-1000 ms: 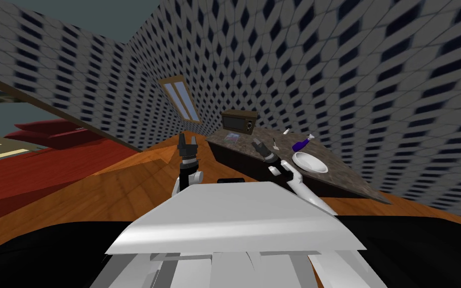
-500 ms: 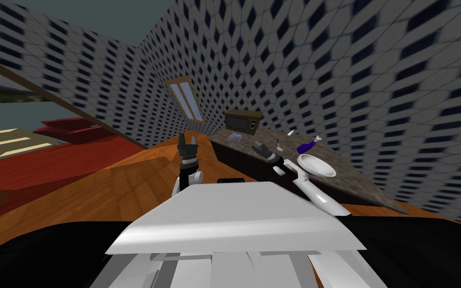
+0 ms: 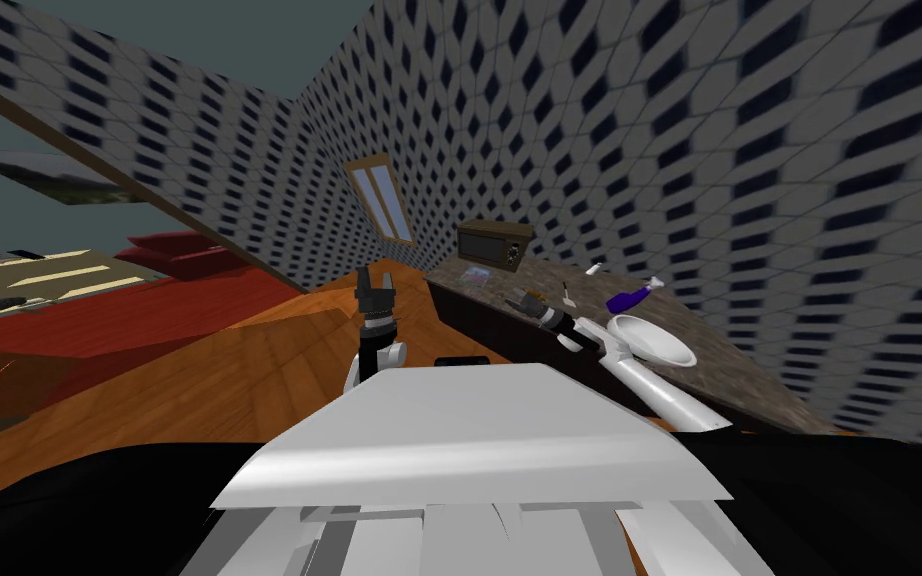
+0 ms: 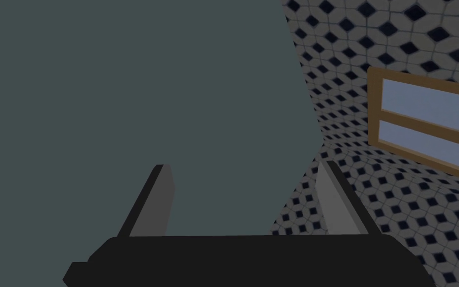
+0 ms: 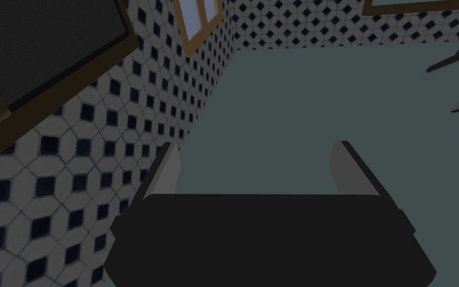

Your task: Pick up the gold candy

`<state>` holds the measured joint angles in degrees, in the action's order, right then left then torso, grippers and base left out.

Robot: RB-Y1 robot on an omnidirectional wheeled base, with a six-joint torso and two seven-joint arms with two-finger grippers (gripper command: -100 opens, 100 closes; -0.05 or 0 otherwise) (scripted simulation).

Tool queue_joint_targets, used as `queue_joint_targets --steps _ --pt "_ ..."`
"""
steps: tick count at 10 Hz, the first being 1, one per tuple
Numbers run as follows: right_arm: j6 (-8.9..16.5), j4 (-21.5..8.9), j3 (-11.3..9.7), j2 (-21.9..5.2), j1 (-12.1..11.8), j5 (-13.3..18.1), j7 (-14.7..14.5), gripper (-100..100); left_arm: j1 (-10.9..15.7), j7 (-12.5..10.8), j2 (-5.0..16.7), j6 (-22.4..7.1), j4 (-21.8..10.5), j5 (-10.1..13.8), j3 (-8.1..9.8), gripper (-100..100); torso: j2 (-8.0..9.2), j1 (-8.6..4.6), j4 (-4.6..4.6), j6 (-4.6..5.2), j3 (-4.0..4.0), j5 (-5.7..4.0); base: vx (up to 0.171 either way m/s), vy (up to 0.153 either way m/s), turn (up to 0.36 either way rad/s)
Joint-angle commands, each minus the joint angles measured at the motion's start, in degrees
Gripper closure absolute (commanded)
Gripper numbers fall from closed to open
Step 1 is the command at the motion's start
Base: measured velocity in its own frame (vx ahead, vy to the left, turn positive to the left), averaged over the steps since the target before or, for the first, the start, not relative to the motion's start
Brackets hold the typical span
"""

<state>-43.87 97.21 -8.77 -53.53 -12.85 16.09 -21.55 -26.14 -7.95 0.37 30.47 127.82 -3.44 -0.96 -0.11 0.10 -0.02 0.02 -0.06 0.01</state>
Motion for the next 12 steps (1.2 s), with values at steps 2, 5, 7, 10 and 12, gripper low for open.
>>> queue_joint_targets --steps 2,5,7,10,12 --pt "0.2 -3.9 -0.5 -4.3 0.0 2.2 -1.2 -100 0.0 0.0 0.0 0.0 0.0 0.0 0.00 0 -0.01 0.00 0.00 0.01 -0.01 0.01 0.028 0.045 0.097" --pt "0.5 -6.7 -0.9 -7.8 -0.2 3.8 -2.0 -100 0.0 0.0 0.0 0.0 0.0 0.0 0.00 0 -0.04 0.03 -0.01 -0.01 -0.02 0.01 0.032 0.040 0.075" --pt "0.9 -9.4 -1.3 -10.5 -0.4 5.4 -2.8 -100 0.0 0.0 0.0 0.0 0.0 0.0 0.00 0 -0.07 0.05 -0.01 0.00 -0.04 0.02 0.047 0.043 0.085" --pt "2.0 -14.8 -2.1 -15.6 -1.1 8.4 -4.3 -100 0.0 0.0 0.0 0.0 0.0 0.0 0.00 0 -0.21 0.09 -0.04 -0.02 -0.12 0.03 0.069 0.050 0.106" --pt "3.4 -19.0 -2.9 -19.3 -2.2 11.4 -5.6 -100 0.0 0.0 0.0 0.0 0.0 0.0 0.00 0 -0.14 0.04 -0.03 0.01 -0.08 0.01 0.087 0.052 0.111"
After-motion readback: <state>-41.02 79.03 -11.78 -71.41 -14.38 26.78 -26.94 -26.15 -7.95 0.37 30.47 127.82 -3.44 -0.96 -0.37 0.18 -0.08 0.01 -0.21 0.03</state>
